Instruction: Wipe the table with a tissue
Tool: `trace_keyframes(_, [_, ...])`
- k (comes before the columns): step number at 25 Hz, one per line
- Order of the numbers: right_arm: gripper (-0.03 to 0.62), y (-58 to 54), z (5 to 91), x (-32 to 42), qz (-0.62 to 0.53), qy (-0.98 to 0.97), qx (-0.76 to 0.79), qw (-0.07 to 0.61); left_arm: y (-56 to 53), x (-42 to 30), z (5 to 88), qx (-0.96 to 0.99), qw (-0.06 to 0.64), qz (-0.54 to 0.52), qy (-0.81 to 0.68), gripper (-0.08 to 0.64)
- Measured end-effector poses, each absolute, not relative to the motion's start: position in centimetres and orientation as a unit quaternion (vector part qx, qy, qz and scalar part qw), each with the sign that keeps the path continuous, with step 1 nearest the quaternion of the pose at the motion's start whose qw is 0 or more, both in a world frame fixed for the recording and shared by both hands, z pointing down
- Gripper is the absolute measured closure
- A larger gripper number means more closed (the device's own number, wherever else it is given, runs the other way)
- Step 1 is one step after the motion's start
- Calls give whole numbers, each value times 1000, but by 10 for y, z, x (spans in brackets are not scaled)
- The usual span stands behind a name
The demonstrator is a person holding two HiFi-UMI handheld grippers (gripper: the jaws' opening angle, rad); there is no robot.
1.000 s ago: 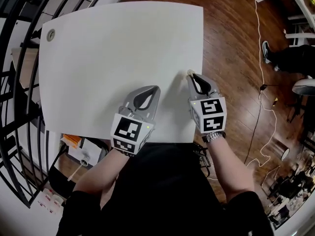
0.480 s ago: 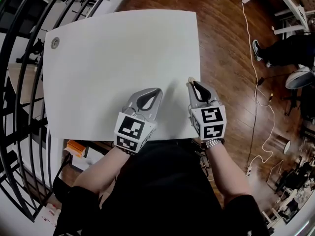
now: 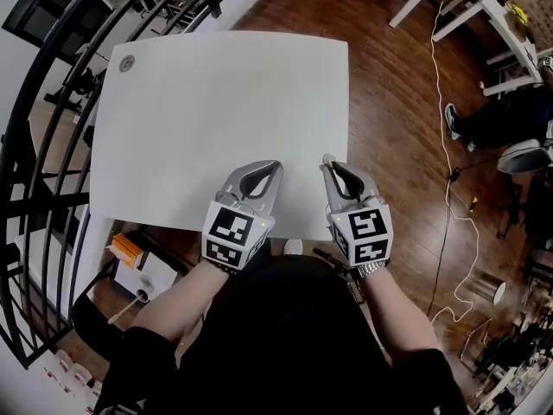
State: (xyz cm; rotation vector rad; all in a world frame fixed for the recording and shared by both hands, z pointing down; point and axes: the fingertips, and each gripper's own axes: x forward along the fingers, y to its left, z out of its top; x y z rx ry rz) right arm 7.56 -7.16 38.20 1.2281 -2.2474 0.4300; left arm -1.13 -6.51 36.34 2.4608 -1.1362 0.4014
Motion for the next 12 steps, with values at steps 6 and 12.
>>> trace_keyframes(6, [566,-20,348,74,128,-868,420,230,-12,-3,338,867,174,133,-447,551])
trace_keyframes(12, [566,28,320,79,100,-894,394,190,36,7,316,853,153,125,-483,551])
